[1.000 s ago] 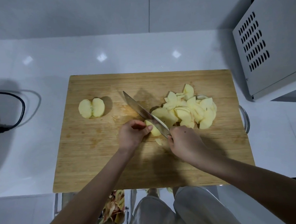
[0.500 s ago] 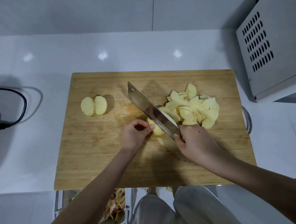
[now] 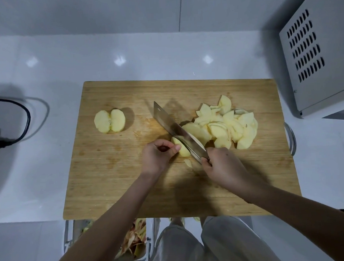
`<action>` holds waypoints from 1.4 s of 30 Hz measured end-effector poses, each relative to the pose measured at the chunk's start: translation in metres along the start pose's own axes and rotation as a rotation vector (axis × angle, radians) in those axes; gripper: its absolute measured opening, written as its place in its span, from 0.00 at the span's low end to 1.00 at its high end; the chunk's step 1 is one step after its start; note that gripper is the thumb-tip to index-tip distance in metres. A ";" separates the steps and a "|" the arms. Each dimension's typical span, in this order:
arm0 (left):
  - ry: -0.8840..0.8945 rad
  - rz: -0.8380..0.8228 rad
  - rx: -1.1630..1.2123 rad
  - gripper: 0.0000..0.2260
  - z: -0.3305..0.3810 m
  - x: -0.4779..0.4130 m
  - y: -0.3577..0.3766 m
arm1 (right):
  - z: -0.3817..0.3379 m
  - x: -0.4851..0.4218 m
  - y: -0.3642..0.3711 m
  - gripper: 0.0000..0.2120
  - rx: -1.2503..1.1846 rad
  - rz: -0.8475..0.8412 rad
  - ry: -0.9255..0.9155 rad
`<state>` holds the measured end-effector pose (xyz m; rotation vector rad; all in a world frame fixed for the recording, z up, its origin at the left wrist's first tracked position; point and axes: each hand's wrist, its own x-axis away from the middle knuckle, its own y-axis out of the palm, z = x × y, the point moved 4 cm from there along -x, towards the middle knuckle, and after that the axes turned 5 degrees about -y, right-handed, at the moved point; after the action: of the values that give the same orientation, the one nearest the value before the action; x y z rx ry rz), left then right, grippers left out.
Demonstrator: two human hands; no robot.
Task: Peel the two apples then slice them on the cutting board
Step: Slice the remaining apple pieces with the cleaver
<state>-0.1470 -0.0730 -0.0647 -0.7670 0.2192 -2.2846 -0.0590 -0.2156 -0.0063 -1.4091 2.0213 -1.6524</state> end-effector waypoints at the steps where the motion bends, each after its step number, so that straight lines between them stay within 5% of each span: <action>1: -0.002 -0.003 0.000 0.04 0.000 0.000 0.000 | 0.000 0.000 -0.003 0.09 -0.010 0.001 -0.004; 42: 0.026 -0.004 -0.007 0.06 -0.002 0.003 -0.001 | -0.012 0.011 -0.024 0.10 -0.007 0.057 -0.089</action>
<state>-0.1499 -0.0745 -0.0645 -0.7417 0.2375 -2.3003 -0.0598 -0.2140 0.0224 -1.3880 2.0009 -1.5337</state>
